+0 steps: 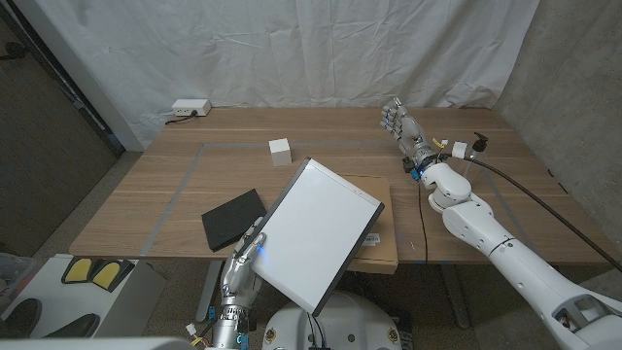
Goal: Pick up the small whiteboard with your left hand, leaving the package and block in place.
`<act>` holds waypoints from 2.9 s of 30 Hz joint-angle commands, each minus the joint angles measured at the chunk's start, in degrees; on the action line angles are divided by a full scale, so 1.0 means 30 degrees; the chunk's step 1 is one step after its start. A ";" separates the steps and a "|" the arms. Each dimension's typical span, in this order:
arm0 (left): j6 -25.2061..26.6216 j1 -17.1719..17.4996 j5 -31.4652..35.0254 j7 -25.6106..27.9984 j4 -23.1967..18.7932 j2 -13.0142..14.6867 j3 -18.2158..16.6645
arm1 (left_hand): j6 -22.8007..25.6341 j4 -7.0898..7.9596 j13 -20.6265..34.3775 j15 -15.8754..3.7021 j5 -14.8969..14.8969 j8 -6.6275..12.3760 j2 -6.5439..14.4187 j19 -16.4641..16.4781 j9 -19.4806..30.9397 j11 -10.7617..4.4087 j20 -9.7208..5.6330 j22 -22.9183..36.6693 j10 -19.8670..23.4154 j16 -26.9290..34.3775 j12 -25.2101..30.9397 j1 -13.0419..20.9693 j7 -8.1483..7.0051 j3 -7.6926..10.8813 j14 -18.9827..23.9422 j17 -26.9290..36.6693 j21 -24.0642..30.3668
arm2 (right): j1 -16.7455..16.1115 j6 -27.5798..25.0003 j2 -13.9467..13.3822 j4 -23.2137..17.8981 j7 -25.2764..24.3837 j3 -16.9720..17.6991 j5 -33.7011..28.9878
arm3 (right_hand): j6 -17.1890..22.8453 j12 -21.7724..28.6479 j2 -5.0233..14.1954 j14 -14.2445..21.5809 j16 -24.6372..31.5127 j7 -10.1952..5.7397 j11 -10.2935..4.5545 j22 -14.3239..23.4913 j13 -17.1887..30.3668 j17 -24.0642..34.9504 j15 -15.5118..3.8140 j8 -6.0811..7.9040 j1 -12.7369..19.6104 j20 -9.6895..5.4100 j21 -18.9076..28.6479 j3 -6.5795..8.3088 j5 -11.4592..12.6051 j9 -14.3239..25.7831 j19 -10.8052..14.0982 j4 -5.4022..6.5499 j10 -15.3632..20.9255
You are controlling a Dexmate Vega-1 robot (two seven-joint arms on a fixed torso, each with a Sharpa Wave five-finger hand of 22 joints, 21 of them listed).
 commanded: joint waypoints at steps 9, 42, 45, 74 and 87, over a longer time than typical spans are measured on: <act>0.0100 0.0142 0.1692 0.1852 -0.1339 0.0994 0.0014 | 0.0209 0.0387 0.0086 0.0019 0.0050 -0.0084 -0.0015 0.0193 0.0059 -0.0129 0.0008 0.0044 0.0225 -0.0089 -0.0125 -0.0163 -0.0015 0.0803 0.0204 0.0039 -0.0116 | 0.0294 -0.0107 -0.0042 0.0164 0.0113 0.0064 0.0057 | 0.0195 0.0101 0.0151 0.0061 -0.0025 -0.0030 0.0027 0.0021 0.0116 0.0032 -0.0062 -0.0050 0.0022 0.0032 -0.0074 -0.0049 -0.0018 0.0078 0.0155 -0.0098 0.0126; -0.0613 0.0171 0.2596 0.2763 -0.2475 0.2233 -0.0349 | 0.0676 0.0346 0.0144 -0.0127 -0.0051 -0.0235 0.0040 0.0487 0.0116 -0.0147 -0.0133 0.0068 0.0596 -0.0135 -0.0290 -0.0242 0.0030 0.1373 0.0585 0.0057 -0.0236 | 0.0496 -0.0352 -0.0080 -0.0093 -0.0082 0.0057 -0.0063 | 0.0188 0.0103 0.0193 0.0059 -0.0021 -0.0026 0.0063 0.0029 0.0116 0.0028 -0.0070 -0.0061 0.0017 0.0055 -0.0226 -0.0081 -0.0030 0.0077 0.0177 -0.0137 0.0131; -0.0784 0.0047 0.2485 0.2608 -0.2429 0.2248 -0.0376 | 0.0703 0.0344 0.0148 -0.0116 -0.0061 -0.0248 0.0044 0.0489 0.0120 -0.0193 -0.0116 0.0070 0.0604 -0.0140 -0.0309 -0.0245 0.0075 0.1416 0.0606 0.0057 -0.0251 | 0.0491 -0.0378 -0.0108 -0.0142 -0.0123 0.0087 -0.0069 | 0.0198 0.0102 0.0197 0.0044 -0.0027 -0.0019 0.0069 0.0030 0.0116 0.0028 -0.0075 -0.0057 0.0016 0.0060 -0.0235 -0.0084 -0.0031 0.0077 0.0187 -0.0140 0.0130; 0.1008 0.0549 0.3662 0.4202 -0.5067 0.4168 -0.2202 | 0.0988 0.0467 0.0168 -0.0027 -0.0179 -0.0366 -0.0050 0.0517 0.0152 -0.0166 -0.0057 0.0072 0.0791 -0.0242 -0.0437 -0.0548 0.0062 0.1674 0.0658 0.0046 -0.0407 | 0.0192 -0.0546 -0.0437 -0.0789 -0.0436 0.0381 -0.0055 | 0.0255 0.0132 0.0242 0.0114 -0.0004 0.0034 0.0067 0.0035 0.0117 0.0021 -0.0036 -0.0040 0.0037 0.0035 -0.0342 -0.0101 -0.0041 0.0077 0.0278 -0.0189 0.0211; 0.2051 0.0852 0.5042 0.5306 -0.6584 0.4517 -0.2894 | 0.1013 0.0456 0.0177 -0.0095 -0.0210 -0.0446 -0.0057 0.0530 0.0163 -0.0162 -0.0041 0.0076 0.0806 -0.0294 -0.0503 -0.0604 0.0032 0.1817 0.0603 0.0047 -0.0471 | -0.0059 -0.0634 -0.0725 -0.1178 -0.0430 0.0564 0.0032 | 0.0300 0.0142 0.0262 0.0132 -0.0004 0.0007 0.0080 0.0037 0.0116 0.0017 -0.0063 -0.0028 0.0058 0.0017 -0.0388 -0.0105 -0.0043 0.0077 0.0319 -0.0218 0.0248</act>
